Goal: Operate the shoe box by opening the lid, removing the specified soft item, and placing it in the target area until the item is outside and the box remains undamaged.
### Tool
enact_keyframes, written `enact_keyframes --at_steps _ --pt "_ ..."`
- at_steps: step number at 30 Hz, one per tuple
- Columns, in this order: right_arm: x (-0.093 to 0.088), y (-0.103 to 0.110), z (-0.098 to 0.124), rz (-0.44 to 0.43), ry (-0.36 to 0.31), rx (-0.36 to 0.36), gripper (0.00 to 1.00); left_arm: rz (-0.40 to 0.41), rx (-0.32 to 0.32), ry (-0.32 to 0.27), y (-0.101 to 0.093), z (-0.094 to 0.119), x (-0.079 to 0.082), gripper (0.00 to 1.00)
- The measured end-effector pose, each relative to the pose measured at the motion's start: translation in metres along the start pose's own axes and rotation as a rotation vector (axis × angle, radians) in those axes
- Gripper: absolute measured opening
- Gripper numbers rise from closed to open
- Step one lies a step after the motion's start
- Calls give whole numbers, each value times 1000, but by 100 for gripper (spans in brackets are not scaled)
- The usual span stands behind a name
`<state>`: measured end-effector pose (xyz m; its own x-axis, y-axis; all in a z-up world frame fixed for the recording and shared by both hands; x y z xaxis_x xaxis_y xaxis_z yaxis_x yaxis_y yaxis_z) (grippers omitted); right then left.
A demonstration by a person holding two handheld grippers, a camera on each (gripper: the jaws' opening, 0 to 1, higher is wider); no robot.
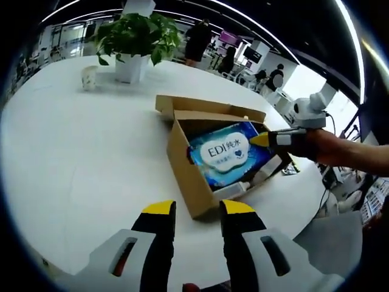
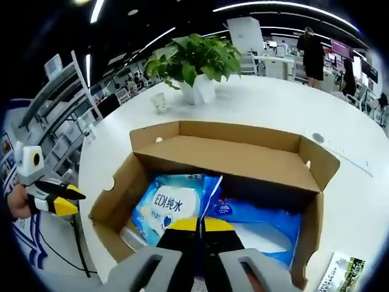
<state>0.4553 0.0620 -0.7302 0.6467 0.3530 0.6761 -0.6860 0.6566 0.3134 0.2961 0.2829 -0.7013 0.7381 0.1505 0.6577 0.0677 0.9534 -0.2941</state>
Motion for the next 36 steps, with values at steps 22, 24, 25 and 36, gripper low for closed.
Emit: enact_keyframes --at_steps 22,24,25,36 --pt "-9 0 58 -23 -36 -51 0 -70 -54 14 -30 -19 14 30" --pt "-11 -6 57 -42 -35 -53 0 -80 -56 23 -33 -23 14 30" --pt "-12 -6 58 -53 -38 -55 0 -81 -58 25 -34 -24 14 30" --pt "-19 -23 51 -61 -25 -71 0 -114 -57 49 -42 -44 20 31"
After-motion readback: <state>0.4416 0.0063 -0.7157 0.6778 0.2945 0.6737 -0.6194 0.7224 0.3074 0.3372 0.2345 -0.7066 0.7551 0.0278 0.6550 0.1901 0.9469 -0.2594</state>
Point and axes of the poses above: the point that each gripper's makers call its tool centre point, and the gripper's own axes: z roughly backward along the fingers, y roughly to its left, x roughly out of its top, the point moved 6 cm from there along z, roughly backward along the fingers, and after that the axes turned 7 degrees about x, right-handed, at the moved point
